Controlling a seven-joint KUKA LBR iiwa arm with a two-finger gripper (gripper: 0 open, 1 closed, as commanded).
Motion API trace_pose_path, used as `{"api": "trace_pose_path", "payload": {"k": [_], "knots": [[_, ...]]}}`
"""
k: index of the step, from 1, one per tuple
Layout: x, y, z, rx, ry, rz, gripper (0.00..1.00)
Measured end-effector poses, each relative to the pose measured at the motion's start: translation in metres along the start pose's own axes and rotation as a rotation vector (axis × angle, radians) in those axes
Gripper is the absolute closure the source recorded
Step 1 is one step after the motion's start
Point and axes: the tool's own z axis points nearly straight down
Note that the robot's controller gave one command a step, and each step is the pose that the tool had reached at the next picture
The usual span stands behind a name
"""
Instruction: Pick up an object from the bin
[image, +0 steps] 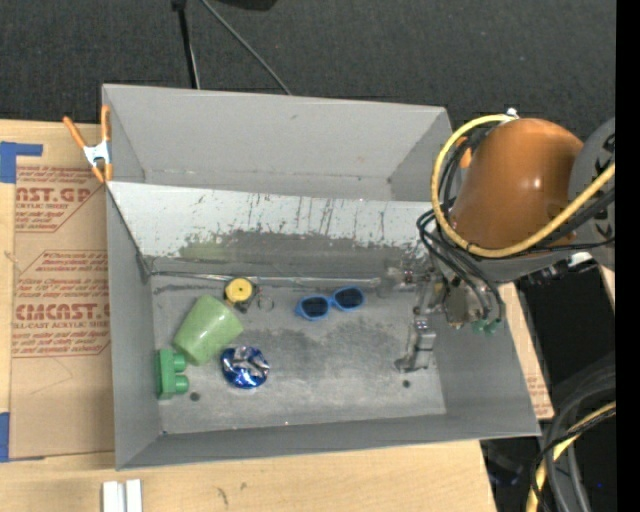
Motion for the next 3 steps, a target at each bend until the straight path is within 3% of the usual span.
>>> {"api": "trace_pose_path", "payload": {"k": [1, 2, 3], "knots": [[-0.038, 0.028, 0.071, -0.002, 0.005, 0.154, 0.00], [-0.087, 0.029, 0.164, 0.000, 0.004, 0.077, 0.00], [-0.088, 0.029, 0.159, 0.000, 0.000, 0.078, 1.00]]}}
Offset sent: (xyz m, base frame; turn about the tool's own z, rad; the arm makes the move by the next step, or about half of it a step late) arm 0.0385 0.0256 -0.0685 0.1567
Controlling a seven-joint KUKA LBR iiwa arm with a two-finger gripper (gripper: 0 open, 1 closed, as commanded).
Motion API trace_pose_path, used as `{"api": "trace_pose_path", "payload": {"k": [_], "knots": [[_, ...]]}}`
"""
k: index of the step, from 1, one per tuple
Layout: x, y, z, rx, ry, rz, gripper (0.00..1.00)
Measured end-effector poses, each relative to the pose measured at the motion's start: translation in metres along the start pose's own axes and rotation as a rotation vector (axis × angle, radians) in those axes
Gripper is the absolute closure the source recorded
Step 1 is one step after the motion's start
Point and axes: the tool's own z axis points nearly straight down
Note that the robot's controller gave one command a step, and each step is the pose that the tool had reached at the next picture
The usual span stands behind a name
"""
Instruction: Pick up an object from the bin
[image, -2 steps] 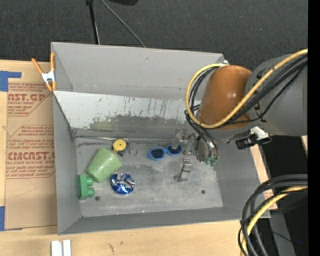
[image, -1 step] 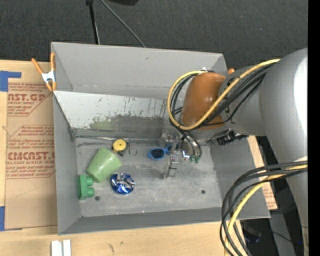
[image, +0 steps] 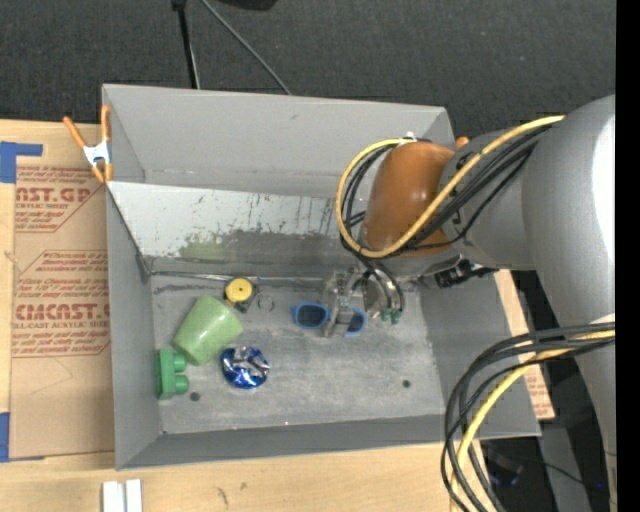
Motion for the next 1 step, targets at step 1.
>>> {"api": "trace_pose_path", "payload": {"k": [1], "knots": [[0.0018, -0.0016, -0.1498, 0.000, -0.010, -0.035, 1.00]]}}
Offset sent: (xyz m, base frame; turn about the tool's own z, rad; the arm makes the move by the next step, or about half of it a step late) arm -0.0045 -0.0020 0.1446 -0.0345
